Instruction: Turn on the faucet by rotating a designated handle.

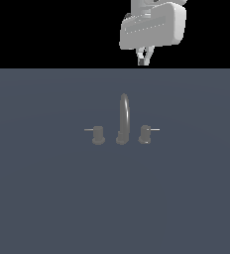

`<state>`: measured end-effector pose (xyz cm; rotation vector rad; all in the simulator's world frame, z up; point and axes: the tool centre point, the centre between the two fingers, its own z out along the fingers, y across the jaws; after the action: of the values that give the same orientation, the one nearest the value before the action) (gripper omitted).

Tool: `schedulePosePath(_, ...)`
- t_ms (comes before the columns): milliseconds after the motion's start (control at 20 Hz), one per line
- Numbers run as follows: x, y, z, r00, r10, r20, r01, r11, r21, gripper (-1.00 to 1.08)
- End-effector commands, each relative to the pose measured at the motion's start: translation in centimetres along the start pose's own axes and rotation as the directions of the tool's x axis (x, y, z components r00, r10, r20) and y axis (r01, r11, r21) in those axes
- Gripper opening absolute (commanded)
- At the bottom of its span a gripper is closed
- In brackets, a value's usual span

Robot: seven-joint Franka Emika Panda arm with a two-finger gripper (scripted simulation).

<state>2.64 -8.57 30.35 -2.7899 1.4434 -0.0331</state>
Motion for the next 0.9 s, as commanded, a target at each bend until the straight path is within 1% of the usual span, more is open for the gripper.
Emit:
schedulePosePath(0, 1.3, -0.6, 2.4, 0.998, 0.068, 0.001, -0.068, 0.998, -0.001, -1.0)
schedulePosePath(150, 2.8, -1.1, 5.3, 0.989, 0.148, 0.003, -0.148, 0.989, -0.004, -1.0)
schedulePosePath(350, 4.6, -1.5, 9.5, 0.968, 0.253, 0.005, -0.252, 0.968, -0.007, -1.0)
schedulePosePath(600, 6.5, -1.7, 14.8, 0.926, 0.377, 0.007, -0.377, 0.926, -0.011, -1.0)
schedulePosePath(850, 7.7, -1.5, 19.2, 0.881, 0.473, 0.009, -0.473, 0.881, -0.015, -1.0)
